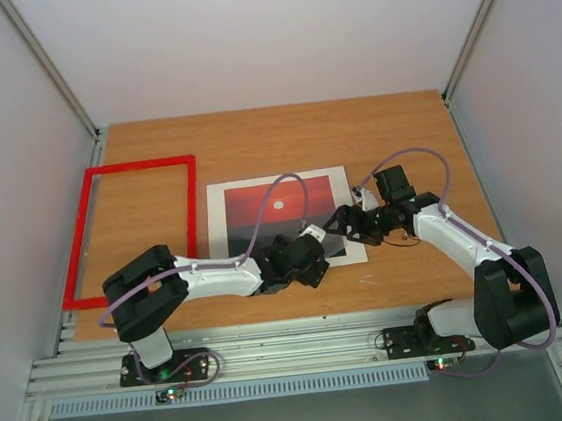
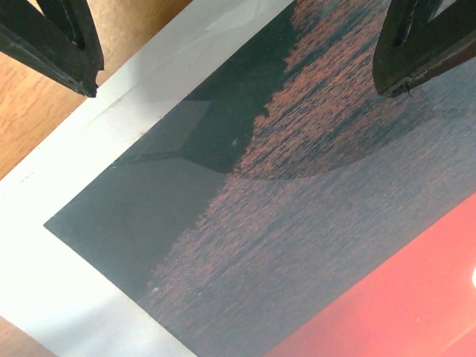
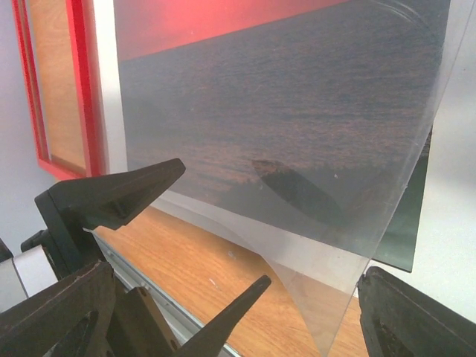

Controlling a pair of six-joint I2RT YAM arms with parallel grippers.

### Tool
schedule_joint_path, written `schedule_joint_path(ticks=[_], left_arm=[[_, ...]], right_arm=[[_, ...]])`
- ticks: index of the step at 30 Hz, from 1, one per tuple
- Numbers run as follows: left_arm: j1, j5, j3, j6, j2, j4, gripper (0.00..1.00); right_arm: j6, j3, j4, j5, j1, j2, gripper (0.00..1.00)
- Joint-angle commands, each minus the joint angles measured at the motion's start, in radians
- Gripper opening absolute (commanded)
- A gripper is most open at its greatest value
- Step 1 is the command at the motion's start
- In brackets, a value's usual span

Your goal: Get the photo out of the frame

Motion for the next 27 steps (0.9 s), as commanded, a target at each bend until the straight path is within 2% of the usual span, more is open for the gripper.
schedule_joint_path(ticks=[1, 4, 14, 21, 27], left_arm=[[-0.029, 0.004, 0.015, -0.008, 0.001, 0.087, 0.99], [-0.056, 0.0, -0.007, 0.018, -0.006, 0.158, 0.99], [-0.056, -0.137, 0.03, -0.013, 0.066, 0.15, 0.99], [-0.056, -0.19, -0.006, -0.069, 0.057, 0.186, 0.99], [-0.05, -0.188, -0.022, -0.087, 0.044, 0.197, 0.99]], right_arm=[[0.013, 0.024, 0.007, -0.023, 0.007, -0.018, 0.89], [0.013, 0.025, 0.005, -0.021, 0.007, -0.018, 0.89], [0.013, 0.027, -0.009, -0.021, 0.007, -0.032, 0.9], [0.011, 0.026, -0.022, -0.005, 0.007, -0.036, 0.9], [-0.03, 0.04, -0.105, 0.127, 0.005, -0.062, 0.92]])
